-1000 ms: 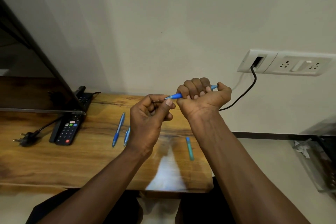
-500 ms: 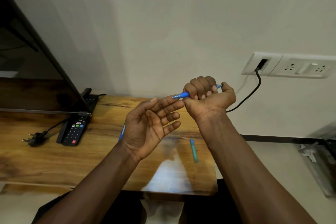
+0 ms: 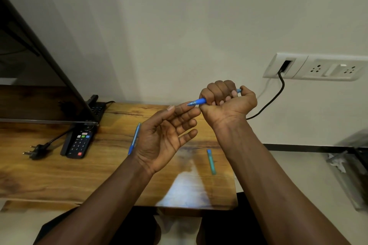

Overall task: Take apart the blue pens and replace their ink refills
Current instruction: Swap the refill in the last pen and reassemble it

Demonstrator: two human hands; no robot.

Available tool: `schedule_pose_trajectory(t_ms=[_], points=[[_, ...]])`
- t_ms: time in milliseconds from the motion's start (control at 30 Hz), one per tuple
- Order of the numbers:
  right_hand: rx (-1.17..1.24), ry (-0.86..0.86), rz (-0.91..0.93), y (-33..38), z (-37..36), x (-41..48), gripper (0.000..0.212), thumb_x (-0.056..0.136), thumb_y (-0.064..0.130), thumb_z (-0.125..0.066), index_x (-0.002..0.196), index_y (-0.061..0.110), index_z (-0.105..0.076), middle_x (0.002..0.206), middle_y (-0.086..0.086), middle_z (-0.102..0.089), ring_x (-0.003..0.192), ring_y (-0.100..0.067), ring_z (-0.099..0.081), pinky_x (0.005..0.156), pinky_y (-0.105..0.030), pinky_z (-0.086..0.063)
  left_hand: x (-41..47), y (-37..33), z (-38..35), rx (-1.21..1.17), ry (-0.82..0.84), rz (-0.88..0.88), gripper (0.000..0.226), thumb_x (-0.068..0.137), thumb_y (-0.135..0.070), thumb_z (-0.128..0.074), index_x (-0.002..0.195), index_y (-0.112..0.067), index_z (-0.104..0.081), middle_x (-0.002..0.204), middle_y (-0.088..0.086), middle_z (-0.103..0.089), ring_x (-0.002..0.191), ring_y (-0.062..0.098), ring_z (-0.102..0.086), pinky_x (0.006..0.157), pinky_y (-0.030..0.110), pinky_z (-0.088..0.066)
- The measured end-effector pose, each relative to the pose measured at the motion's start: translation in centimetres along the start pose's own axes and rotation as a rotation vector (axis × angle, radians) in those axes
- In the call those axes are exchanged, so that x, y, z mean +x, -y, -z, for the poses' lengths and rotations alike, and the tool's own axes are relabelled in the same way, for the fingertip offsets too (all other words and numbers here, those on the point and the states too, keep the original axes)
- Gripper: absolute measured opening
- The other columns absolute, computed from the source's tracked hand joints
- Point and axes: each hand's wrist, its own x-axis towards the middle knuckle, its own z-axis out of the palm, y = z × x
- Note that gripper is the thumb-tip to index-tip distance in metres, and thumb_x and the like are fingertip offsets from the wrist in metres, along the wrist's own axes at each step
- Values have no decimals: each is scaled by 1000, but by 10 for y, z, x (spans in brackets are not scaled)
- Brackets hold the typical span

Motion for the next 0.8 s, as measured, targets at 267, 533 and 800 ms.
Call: schedule_pose_trajectory(t_ms=[267,533,800], points=[[0,10,-5,-1,-2,-1,43,92,38,-29,53,19,-27,46,5,-18,37,-12,-15,41,-19,-17,1,2,-1,8,-7,-5,36,94,-31,-52,100,-13,-83,106,10,-78,89,18,-73,86,37,-56],[-17,24,-15,-4,-2,-2,44,93,39,-30,53,19,-27,45,5,-19,36,-11,-16,39,-19,-18,1,3,-2,-3,-29,-2,31,92,-30,-55,95,-15,-83,100,7,-79,87,18,-74,85,36,-57],[-43,61,-23,-6,-2,-3,46,93,40,-29,52,19,-29,44,6,-20,35,-11,-17,40,-18,-18,3,8,-1,-12,-26,4,20,85,-30,-72,96,-17,-82,96,3,-77,83,16,-70,84,36,-57]])
